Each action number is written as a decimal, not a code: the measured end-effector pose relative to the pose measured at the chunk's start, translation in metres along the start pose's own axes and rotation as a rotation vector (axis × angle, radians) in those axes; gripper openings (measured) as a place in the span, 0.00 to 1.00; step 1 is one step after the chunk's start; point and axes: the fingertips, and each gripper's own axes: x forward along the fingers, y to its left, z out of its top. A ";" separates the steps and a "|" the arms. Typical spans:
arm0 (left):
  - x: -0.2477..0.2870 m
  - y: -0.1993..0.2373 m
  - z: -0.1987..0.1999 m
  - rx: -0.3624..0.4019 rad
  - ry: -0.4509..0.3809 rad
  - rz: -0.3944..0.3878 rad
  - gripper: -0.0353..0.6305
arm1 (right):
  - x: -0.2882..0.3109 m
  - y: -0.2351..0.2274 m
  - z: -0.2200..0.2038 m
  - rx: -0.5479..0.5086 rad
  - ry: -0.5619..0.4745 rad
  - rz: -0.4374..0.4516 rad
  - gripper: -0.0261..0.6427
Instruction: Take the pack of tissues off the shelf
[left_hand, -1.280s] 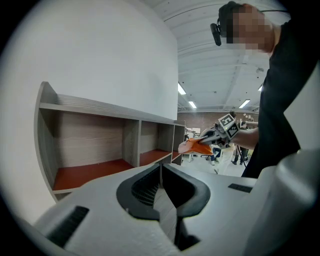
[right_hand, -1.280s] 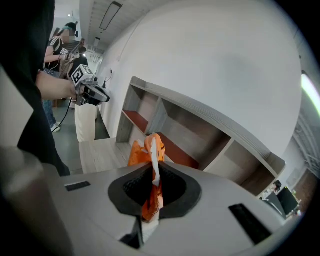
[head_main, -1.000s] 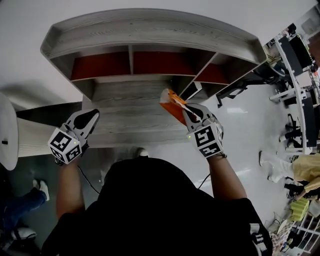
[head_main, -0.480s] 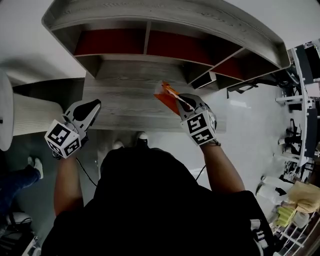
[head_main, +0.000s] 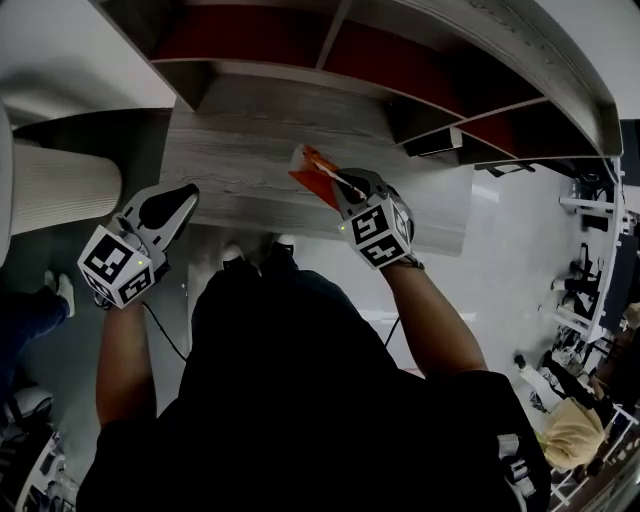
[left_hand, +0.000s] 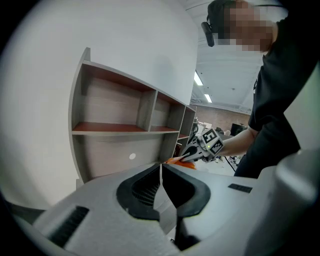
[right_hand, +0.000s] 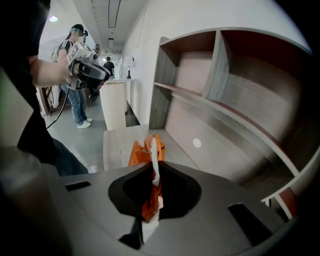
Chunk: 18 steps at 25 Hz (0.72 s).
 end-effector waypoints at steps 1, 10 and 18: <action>0.000 0.001 -0.004 -0.001 0.003 -0.002 0.10 | 0.008 0.003 -0.003 -0.006 0.007 0.007 0.06; -0.002 0.023 -0.037 -0.066 0.012 0.031 0.10 | 0.079 0.031 -0.038 -0.054 0.083 0.052 0.06; 0.002 0.019 -0.065 -0.112 0.041 0.023 0.10 | 0.117 0.046 -0.079 -0.051 0.143 0.076 0.06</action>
